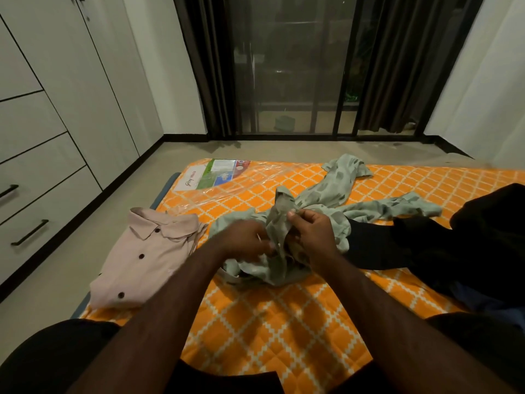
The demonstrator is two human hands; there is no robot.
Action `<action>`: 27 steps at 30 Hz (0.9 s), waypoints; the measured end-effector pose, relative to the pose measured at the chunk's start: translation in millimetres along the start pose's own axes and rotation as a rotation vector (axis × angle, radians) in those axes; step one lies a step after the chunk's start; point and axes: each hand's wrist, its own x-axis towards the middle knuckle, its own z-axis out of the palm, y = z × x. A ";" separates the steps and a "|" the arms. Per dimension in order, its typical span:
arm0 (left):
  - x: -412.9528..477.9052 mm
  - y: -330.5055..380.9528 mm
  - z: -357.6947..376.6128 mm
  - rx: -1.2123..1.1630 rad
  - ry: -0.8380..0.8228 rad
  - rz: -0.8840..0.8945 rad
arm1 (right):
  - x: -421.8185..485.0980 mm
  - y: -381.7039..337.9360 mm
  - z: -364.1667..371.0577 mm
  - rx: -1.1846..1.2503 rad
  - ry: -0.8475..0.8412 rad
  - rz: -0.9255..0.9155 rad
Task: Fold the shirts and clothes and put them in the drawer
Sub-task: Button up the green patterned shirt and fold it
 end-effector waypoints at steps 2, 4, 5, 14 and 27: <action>3.3 -9.5 -0.2 -0.328 0.402 -0.016 | -3.2 0.8 2.3 -0.081 -0.056 -0.026; 2.7 -10.2 8.5 -0.664 0.508 -0.042 | -6.7 4.3 6.6 -0.204 -0.115 -0.072; 3.2 -9.6 15.2 -0.764 0.490 -0.058 | -7.5 6.5 8.4 -0.292 -0.143 -0.115; 10.7 -5.5 56.0 -0.843 0.621 -0.127 | -8.7 20.8 10.1 -0.491 -0.241 -0.109; 21.0 -18.6 72.2 -1.070 0.474 -0.298 | -5.4 27.3 8.2 -0.366 -0.038 0.088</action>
